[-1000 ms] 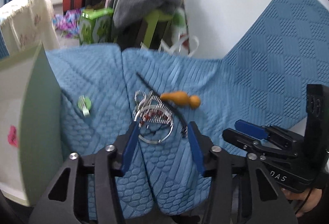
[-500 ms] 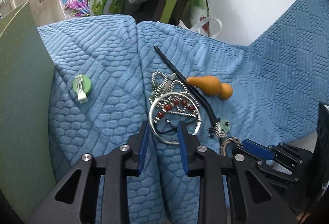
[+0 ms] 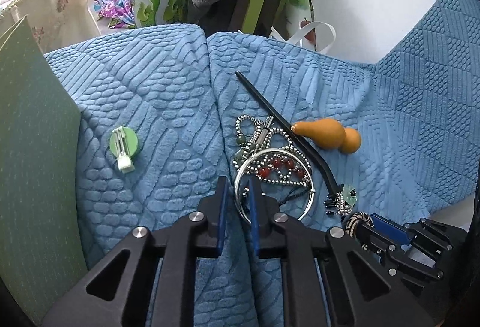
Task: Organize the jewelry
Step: 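Grasp the black-and-white woven bracelet with the right gripper while the left gripper grasps a silver hoop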
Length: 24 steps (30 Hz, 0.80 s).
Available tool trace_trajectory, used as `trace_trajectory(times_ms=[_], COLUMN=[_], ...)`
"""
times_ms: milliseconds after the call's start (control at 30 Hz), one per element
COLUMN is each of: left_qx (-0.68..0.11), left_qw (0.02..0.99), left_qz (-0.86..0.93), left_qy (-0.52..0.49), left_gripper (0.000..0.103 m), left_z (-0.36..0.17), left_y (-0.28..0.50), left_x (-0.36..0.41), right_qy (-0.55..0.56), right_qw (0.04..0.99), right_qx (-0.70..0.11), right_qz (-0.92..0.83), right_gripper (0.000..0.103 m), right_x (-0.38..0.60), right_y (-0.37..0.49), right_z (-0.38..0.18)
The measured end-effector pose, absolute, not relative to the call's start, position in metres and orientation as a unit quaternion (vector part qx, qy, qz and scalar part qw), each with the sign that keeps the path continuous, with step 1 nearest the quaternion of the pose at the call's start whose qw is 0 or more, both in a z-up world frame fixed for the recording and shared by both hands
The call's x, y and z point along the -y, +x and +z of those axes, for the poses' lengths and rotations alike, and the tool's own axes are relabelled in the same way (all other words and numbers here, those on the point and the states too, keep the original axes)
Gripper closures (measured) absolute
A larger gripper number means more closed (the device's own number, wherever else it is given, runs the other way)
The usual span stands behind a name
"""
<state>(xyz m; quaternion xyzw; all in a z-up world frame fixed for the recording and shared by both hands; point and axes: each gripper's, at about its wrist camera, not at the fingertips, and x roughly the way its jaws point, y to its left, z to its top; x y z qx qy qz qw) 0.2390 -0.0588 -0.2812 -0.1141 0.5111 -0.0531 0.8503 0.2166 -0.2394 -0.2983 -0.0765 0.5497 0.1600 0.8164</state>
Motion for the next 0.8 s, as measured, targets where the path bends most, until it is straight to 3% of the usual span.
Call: trace_trajectory(times_ms=[300,400,800], left_qx=[-0.522,-0.518,-0.495], left_qw=[0.845,0.845,0.854], left_qz=[-0.079,-0.083,-0.104], left_qy=[-0.091,-0.1,-0.121], left_gripper=[0.091,0.099,0.1], left_z=[-0.286,-0.282,-0.255], left_y=[0.247,0.247,0.226], left_x=[0.07,0.068,0.064], right_qy=[-0.091,-0.086,-0.069], right_qw=[0.815,0.813,0.834], right_qx=[-0.548,-0.55,-0.523], right_qz=[0.163,0.168,0.159], right_gripper=[0.094,0.095,0.096], right_x=[0.232,0.231,0.237], right_y=[0.217,0.218,0.215], right_z=[-0.298,-0.298,-0.28])
